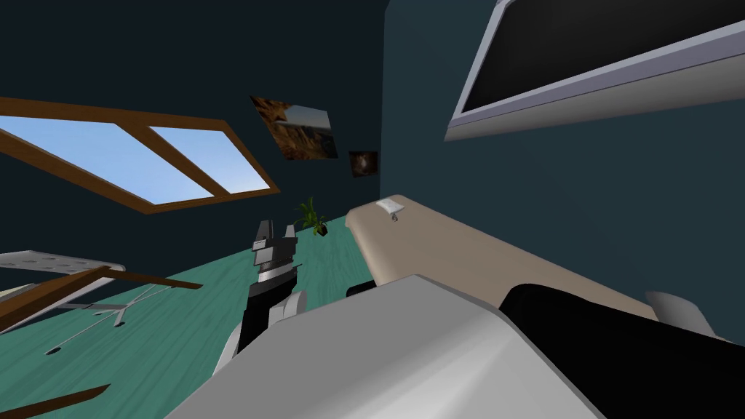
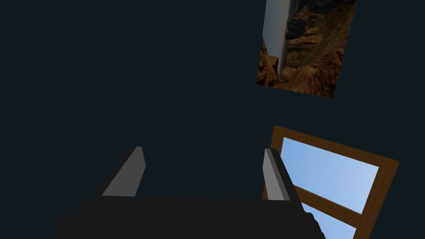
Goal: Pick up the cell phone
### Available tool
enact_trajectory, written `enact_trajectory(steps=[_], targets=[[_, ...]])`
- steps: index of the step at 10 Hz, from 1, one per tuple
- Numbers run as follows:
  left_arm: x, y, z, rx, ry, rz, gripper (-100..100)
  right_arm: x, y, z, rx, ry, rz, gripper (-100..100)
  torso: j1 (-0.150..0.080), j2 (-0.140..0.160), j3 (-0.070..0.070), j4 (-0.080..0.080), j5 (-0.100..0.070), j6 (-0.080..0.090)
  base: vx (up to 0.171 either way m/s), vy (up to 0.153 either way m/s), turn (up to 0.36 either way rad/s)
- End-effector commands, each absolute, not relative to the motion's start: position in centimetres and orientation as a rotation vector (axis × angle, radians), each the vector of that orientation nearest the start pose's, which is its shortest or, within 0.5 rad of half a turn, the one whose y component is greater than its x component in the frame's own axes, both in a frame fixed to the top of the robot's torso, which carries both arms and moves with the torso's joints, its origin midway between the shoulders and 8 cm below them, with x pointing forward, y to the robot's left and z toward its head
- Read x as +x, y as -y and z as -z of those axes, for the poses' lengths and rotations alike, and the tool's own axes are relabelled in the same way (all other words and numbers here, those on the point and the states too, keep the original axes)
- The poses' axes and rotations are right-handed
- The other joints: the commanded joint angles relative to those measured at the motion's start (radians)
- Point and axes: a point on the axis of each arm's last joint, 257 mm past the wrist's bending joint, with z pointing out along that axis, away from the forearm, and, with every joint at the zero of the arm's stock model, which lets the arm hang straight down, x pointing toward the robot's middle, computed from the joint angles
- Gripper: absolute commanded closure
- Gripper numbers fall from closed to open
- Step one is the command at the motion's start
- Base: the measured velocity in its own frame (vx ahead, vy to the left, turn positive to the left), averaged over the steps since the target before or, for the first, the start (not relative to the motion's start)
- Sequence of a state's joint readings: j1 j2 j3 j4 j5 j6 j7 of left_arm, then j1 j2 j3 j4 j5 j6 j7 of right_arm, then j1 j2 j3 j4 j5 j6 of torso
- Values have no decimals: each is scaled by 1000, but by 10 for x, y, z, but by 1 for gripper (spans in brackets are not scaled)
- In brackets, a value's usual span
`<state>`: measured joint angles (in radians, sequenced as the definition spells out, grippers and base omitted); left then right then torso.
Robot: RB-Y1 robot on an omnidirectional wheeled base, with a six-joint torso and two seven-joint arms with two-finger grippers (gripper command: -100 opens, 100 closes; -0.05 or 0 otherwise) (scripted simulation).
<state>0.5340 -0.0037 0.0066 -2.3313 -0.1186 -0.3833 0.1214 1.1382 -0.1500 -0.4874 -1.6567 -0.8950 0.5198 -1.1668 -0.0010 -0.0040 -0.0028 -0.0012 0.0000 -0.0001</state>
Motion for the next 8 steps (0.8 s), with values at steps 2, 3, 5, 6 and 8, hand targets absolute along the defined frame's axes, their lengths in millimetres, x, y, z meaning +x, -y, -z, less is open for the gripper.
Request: enact_trajectory(steps=[2,3,5,6,8], targets=[[352,-276,-13,-718,-706,1290,0,-163,476,481,-3017,-1422,410,-100,1,1,0,0,0,0,66,-34,45],[352,-276,-13,-718,-706,1290,0,-163,476,481,-3017,-1422,410,-100,1,1,0,0,0,0,55,-26,24],[352,-276,-13,-718,-706,1290,0,-186,443,492,-2877,-1602,337,-100,1,2,1,0,0,0,57,-35,33],[352,-276,-13,-718,-706,1290,0,-193,427,497,-2815,-1672,313,-100,1,1,1,0,0,0,52,-28,29],[352,-276,-13,-718,-706,1290,0,-199,405,504,-2734,-1754,289,-100,2,2,1,0,0,0,30,-17,15]])
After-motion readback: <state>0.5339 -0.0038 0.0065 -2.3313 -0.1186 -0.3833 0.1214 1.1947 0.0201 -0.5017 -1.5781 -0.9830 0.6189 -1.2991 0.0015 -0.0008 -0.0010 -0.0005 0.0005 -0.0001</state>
